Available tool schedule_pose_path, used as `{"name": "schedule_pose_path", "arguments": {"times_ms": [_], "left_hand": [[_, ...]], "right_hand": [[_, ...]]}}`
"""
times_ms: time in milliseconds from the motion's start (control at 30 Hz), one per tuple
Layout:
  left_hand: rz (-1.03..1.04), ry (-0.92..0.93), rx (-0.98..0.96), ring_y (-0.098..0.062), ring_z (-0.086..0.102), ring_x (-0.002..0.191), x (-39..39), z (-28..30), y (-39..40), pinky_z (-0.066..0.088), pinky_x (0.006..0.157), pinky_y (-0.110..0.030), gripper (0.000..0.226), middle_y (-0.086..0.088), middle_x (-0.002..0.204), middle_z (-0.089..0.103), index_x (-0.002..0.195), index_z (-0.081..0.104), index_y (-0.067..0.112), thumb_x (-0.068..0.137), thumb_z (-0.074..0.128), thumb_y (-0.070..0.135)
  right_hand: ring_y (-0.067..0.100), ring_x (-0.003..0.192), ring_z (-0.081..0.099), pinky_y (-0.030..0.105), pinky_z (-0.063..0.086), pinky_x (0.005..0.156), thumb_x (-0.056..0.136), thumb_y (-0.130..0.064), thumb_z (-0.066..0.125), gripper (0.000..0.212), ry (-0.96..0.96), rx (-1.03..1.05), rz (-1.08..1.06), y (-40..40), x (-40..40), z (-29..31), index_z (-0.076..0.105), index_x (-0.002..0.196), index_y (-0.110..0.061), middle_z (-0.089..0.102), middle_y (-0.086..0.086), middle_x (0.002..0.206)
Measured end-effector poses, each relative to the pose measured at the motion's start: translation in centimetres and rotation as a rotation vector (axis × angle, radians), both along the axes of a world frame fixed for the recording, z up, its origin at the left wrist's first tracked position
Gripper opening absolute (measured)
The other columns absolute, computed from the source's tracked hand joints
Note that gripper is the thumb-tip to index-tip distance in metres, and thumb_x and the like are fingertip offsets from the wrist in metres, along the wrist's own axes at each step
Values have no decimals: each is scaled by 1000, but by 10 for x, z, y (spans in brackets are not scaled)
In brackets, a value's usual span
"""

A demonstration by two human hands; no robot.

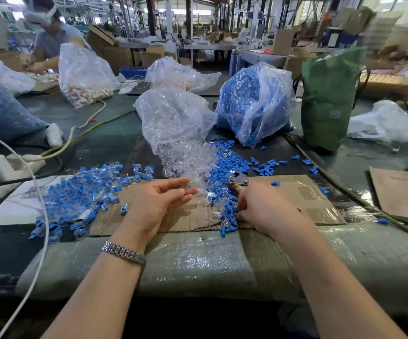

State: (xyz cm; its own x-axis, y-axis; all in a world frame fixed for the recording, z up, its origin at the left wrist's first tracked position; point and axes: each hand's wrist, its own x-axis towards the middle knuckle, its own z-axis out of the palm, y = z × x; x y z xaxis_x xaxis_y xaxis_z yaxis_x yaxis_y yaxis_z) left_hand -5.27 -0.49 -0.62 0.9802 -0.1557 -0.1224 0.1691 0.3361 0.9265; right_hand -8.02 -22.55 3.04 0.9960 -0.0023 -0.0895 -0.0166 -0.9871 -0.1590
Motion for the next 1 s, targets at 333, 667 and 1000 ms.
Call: {"name": "schedule_pose_path", "arguments": {"times_ms": [333, 667, 1000], "left_hand": [[-73, -49, -80, -31, 76, 94, 4, -1, 1, 61, 74, -24, 16, -24, 100, 75, 87, 78, 0, 71, 76, -2], [-147, -90, -80, -35, 73, 104, 1, 0, 2, 60, 80, -27, 22, -25, 106, 74, 93, 73, -1, 72, 78, -3], [-179, -125, -82, -32, 75, 97, 1, 0, 2, 60, 80, -28, 20, -23, 101, 75, 93, 73, -1, 73, 75, -5]], "right_hand": [[-1, 64, 66, 12, 51, 66, 87, -20, 79, 7, -279, 715, 113, 18, 4, 16, 73, 84, -24, 71, -9, 69], [10, 79, 65, 35, 55, 79, 93, -8, 68, 11, -401, 634, 287, 43, 4, 15, 73, 95, -17, 71, -5, 86], [18, 89, 62, 38, 51, 85, 95, -7, 64, 14, -389, 496, 352, 47, 3, 13, 72, 100, -18, 66, -1, 98]]}}
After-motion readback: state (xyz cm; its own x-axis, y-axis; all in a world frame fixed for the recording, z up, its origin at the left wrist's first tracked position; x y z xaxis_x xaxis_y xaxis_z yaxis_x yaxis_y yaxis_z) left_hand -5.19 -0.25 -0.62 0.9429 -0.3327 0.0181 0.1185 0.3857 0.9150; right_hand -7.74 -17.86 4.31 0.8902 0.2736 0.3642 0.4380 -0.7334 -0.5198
